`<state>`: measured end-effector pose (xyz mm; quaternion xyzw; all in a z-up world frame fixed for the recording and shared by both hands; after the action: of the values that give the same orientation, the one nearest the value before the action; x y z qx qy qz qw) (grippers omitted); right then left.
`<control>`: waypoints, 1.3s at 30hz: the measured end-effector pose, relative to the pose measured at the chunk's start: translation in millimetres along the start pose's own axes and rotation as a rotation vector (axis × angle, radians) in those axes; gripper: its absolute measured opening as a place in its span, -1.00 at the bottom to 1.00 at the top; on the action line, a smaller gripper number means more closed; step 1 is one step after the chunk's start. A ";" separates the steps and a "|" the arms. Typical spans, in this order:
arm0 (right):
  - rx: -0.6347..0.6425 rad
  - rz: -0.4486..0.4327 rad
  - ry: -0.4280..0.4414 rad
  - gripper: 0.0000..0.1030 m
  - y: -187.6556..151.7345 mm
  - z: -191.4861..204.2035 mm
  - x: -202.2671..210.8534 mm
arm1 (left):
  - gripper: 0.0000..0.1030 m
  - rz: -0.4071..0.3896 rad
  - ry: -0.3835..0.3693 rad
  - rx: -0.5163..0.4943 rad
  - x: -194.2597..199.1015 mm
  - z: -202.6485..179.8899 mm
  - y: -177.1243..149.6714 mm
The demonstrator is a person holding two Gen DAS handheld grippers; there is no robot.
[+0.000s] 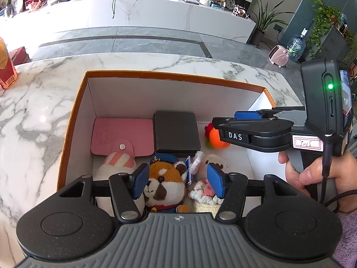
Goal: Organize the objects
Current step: 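Lower and release the bunny with the left gripper while the right releases the carrot, then move both open grippers back from the box to the remaining items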
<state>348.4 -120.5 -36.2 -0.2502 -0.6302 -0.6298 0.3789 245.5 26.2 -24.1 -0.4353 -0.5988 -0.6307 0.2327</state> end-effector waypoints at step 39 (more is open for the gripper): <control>-0.170 0.047 0.178 -0.08 -179.5 2.6 150.2 | 0.31 0.040 -0.005 -0.084 77.8 -29.4 -141.6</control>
<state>117.5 -156.8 -25.4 -0.2391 -0.5326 -0.6916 0.4252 82.2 40.4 -35.1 -0.4581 -0.5633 -0.6496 0.2255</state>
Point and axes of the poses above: each gripper's, at about its wrist camera, not at the fingertips, and x roughly against the way its jaws point, z to its left, y to its top, the point moved 4 cm from there along -x, roughly the way its jaws point, and after that the axes turned 12 degrees about -x, right-handed, at the moved point
